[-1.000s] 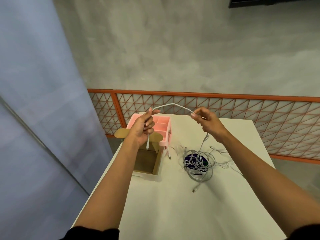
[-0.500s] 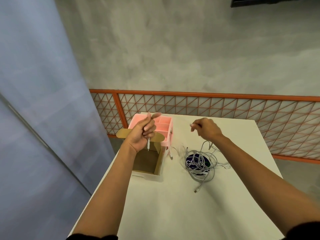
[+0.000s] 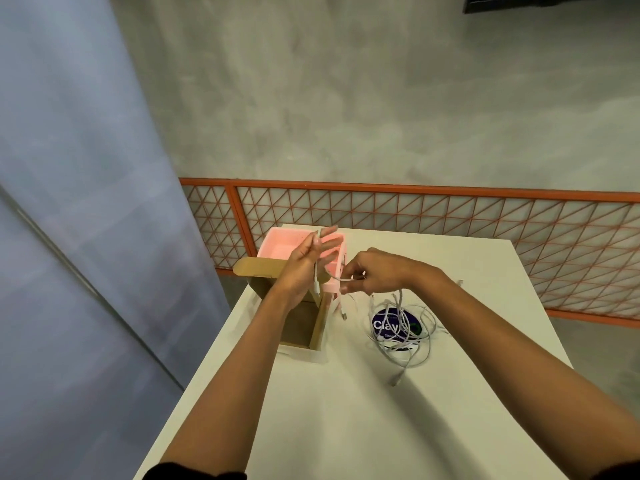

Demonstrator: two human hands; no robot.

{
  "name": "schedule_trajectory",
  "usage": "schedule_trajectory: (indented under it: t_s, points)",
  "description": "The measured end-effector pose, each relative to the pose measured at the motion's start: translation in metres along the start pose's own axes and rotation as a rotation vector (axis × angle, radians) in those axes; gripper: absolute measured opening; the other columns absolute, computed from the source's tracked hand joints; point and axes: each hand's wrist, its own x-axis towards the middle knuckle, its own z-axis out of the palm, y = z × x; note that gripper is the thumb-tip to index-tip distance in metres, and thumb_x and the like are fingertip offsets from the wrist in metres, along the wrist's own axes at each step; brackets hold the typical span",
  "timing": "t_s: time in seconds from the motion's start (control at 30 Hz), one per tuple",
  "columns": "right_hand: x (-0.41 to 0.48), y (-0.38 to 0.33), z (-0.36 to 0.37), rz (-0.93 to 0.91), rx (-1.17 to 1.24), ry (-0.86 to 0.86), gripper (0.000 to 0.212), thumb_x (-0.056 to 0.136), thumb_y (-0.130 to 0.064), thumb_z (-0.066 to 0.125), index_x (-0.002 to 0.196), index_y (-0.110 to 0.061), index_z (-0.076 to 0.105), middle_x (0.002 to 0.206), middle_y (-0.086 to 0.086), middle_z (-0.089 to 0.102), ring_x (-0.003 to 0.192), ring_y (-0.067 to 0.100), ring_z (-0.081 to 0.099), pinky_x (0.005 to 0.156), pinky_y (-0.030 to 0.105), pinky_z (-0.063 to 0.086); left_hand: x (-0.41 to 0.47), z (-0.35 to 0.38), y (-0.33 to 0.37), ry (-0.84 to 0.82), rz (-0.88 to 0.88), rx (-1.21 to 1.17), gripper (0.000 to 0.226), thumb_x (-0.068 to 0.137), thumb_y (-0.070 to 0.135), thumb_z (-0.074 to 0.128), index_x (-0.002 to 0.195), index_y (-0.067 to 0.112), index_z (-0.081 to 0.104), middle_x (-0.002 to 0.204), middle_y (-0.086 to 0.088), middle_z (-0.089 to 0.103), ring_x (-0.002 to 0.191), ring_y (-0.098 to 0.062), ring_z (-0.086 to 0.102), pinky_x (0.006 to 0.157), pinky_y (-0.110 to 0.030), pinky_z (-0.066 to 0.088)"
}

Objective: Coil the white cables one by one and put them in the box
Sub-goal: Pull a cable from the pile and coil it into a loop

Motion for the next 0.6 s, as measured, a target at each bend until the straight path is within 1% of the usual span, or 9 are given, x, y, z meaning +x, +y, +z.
schedule_trajectory:
  t_s: [0.03, 0.13, 0.2, 0.27, 0.33, 0.37, 0.43, 0.53, 0.6]
  points:
    - [0.001, -0.004, -0.004, 0.012, -0.038, 0.019, 0.023, 0.09, -0.029, 0.061, 0.099, -0.009, 0.071, 0.075, 0.003, 0.065, 0.065, 0.014, 0.054, 0.062, 0.026, 0.041, 0.0, 0.001, -0.002, -0.009, -0.011, 0.052, 0.039, 0.103, 0.032, 0.029, 0.135, 0.022, 0.048, 0.127, -0.009, 0.062, 0.116, -0.023, 0.06, 0.102, -0.037, 0.045]
    - [0.003, -0.008, -0.019, 0.105, -0.111, 0.139, 0.016, 0.085, -0.021, 0.067, 0.092, -0.007, 0.069, 0.069, -0.005, 0.056, 0.073, 0.017, 0.055, 0.056, 0.022, 0.038, -0.002, 0.005, -0.004, -0.055, -0.049, 0.198, 0.039, 0.104, 0.031, 0.026, 0.136, 0.023, 0.047, 0.097, -0.009, 0.07, 0.09, -0.024, 0.071, 0.093, -0.037, 0.051]
    - [0.003, -0.006, -0.03, 0.203, -0.089, 0.21, 0.019, 0.078, -0.023, 0.076, 0.085, -0.008, 0.067, 0.072, -0.003, 0.057, 0.072, 0.016, 0.055, 0.054, 0.021, 0.038, -0.001, 0.007, -0.001, -0.081, -0.064, 0.274, 0.039, 0.104, 0.031, 0.026, 0.136, 0.022, 0.046, 0.079, -0.009, 0.067, 0.074, -0.023, 0.069, 0.088, -0.037, 0.053]
    - [0.001, -0.004, -0.041, 0.265, 0.0, 0.223, 0.022, 0.074, -0.023, 0.08, 0.081, -0.008, 0.065, 0.075, 0.0, 0.059, 0.07, 0.015, 0.057, 0.054, 0.02, 0.042, -0.001, 0.008, 0.002, -0.09, -0.102, 0.295, 0.038, 0.103, 0.033, 0.03, 0.134, 0.024, 0.049, 0.063, -0.003, 0.057, 0.06, -0.015, 0.057, 0.08, -0.037, 0.052]
    - [-0.002, -0.003, -0.051, 0.272, 0.18, 0.199, 0.019, 0.075, -0.017, 0.079, 0.082, -0.005, 0.065, 0.079, 0.003, 0.06, 0.07, 0.017, 0.061, 0.054, 0.02, 0.051, -0.001, 0.007, 0.004, -0.131, -0.149, 0.201, 0.037, 0.103, 0.031, 0.03, 0.132, 0.022, 0.052, 0.054, 0.003, 0.04, 0.049, -0.009, 0.041, 0.071, -0.029, 0.049]
    - [-0.004, -0.002, -0.055, 0.26, 0.244, 0.201, 0.018, 0.077, -0.015, 0.078, 0.084, -0.003, 0.066, 0.08, 0.004, 0.06, 0.071, 0.017, 0.061, 0.054, 0.021, 0.053, -0.003, 0.006, 0.005, -0.169, -0.163, 0.129, 0.038, 0.104, 0.029, 0.029, 0.133, 0.018, 0.051, 0.052, 0.004, 0.033, 0.045, -0.008, 0.033, 0.071, -0.026, 0.049]
    - [-0.006, -0.001, -0.059, 0.226, 0.242, 0.25, 0.017, 0.078, -0.017, 0.076, 0.085, -0.003, 0.069, 0.076, 0.001, 0.059, 0.07, 0.015, 0.056, 0.052, 0.02, 0.048, -0.006, 0.005, 0.009, -0.257, -0.172, -0.009, 0.04, 0.104, 0.028, 0.028, 0.133, 0.009, 0.049, 0.05, 0.007, 0.026, 0.04, -0.007, 0.022, 0.069, -0.024, 0.052]
    - [-0.004, -0.001, -0.061, 0.131, 0.157, 0.414, 0.025, 0.074, -0.027, 0.079, 0.081, -0.004, 0.071, 0.075, 0.004, 0.066, 0.071, 0.014, 0.055, 0.056, 0.023, 0.038, -0.008, 0.004, 0.011, -0.349, -0.184, -0.143, 0.044, 0.104, 0.033, 0.027, 0.125, 0.007, 0.055, 0.046, 0.008, 0.025, 0.032, -0.004, 0.019, 0.063, -0.025, 0.054]
    - [-0.003, -0.002, -0.058, 0.09, 0.183, 0.503, 0.031, 0.074, -0.035, 0.077, 0.073, -0.005, 0.07, 0.063, -0.001, 0.062, 0.06, 0.01, 0.05, 0.052, 0.022, 0.035, -0.009, 0.003, 0.012, -0.391, -0.194, -0.228, 0.049, 0.102, 0.04, 0.028, 0.123, 0.006, 0.056, 0.043, 0.008, 0.027, 0.029, -0.002, 0.02, 0.059, -0.025, 0.053]
